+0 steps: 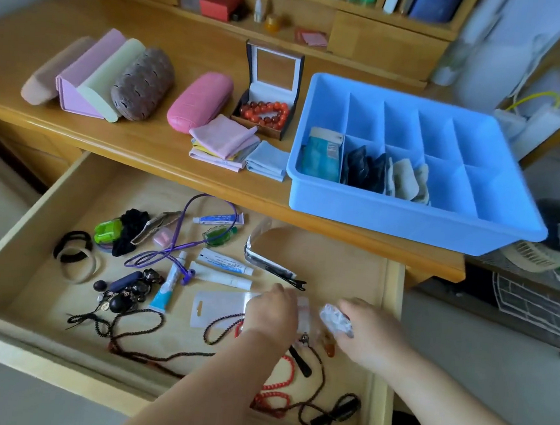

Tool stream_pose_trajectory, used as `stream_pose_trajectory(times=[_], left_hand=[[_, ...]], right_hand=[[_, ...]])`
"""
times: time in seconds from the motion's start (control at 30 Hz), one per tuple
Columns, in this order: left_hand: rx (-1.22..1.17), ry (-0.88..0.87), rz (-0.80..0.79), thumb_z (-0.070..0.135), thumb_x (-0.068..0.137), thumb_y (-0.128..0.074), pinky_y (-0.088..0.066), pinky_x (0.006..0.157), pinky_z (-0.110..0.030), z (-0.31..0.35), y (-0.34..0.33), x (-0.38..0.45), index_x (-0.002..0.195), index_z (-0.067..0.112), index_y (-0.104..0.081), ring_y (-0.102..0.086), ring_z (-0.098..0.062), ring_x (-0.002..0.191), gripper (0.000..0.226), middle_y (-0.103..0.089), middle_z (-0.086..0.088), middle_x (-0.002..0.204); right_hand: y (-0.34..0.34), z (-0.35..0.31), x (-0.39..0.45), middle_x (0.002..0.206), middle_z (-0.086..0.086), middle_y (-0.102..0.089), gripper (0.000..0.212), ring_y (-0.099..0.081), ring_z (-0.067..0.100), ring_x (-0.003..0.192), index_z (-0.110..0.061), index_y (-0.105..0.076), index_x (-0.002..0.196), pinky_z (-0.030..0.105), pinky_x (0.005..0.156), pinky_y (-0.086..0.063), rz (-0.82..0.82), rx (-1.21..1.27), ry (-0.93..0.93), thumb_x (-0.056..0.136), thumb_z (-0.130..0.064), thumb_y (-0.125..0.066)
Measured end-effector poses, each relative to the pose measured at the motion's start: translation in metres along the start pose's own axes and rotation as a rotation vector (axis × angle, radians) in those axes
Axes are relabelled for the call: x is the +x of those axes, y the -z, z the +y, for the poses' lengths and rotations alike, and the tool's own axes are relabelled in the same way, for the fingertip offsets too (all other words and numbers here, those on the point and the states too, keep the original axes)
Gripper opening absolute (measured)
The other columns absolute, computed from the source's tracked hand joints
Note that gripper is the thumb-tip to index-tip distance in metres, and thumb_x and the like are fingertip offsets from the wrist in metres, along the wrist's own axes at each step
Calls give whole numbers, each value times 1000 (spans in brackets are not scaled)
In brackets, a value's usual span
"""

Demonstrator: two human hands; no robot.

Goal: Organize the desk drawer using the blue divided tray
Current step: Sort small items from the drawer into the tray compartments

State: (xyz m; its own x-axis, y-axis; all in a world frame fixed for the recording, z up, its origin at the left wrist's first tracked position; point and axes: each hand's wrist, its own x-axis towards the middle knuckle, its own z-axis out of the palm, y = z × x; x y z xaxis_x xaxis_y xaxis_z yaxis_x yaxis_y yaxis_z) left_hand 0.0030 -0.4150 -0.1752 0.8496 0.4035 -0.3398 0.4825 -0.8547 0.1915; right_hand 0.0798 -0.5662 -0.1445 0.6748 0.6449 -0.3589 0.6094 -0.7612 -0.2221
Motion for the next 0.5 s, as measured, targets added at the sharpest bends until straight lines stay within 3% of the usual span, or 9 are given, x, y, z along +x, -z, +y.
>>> stream_pose_trajectory(times=[0.03,0.1,0.2,0.27,0.33,0.4,0.5], left_hand=[[-2,-17,-8,19,94,-42,-42,69,-33,1,0,0,111,12,-56,-61,-26,96,22,-53,-6,111],[-167,-57,-23,20,94,-43,-43,72,-33,-4,8,-3,104,12,-60,-59,-25,95,21,-54,-5,108],[-576,-138,-69,28,89,-54,-46,71,-28,-24,33,-16,80,25,-63,-61,-14,80,14,-63,6,84],[-749,-179,-80,33,86,-59,-48,73,-26,-36,58,-29,69,37,-63,-62,-6,72,18,-66,11,73],[-868,-197,-61,40,86,-62,-48,75,-24,-50,85,-37,68,40,-66,-63,-3,74,18,-68,15,78],[-1001,-212,-18,47,84,-62,-47,81,-25,-63,112,-39,74,30,-72,-64,-6,86,22,-70,12,89],[-1276,-176,53,43,80,-59,-43,86,-21,-81,144,-33,84,16,-74,-63,-12,93,31,-71,5,103]], right_hand=[[0,0,-2,102,-11,-56,21,-58,20,90,-33,-53,100,27,60,-37,-58,-32,18,79,-38,-54],[-2,-1,-1,120,-15,-52,48,-55,15,106,-37,-50,121,28,76,-44,-86,-6,33,76,-52,-58],[2,-18,3,137,-27,-34,72,-39,-1,124,-45,-36,137,19,99,-35,-25,299,116,72,-53,-66],[5,-40,7,131,-32,-39,62,-41,-10,118,-52,-42,126,14,98,-34,-35,507,229,72,-40,-71],[4,-62,14,117,-23,-60,39,-54,-8,106,-47,-56,113,17,93,-43,-16,698,251,80,-29,-67],[9,-81,24,103,-8,-71,14,-62,-3,98,-28,-68,101,26,93,-48,-15,838,205,90,-24,-60],[20,-99,40,99,8,-71,15,-65,10,101,-14,-67,90,32,95,-46,-54,986,219,93,-26,-59]])
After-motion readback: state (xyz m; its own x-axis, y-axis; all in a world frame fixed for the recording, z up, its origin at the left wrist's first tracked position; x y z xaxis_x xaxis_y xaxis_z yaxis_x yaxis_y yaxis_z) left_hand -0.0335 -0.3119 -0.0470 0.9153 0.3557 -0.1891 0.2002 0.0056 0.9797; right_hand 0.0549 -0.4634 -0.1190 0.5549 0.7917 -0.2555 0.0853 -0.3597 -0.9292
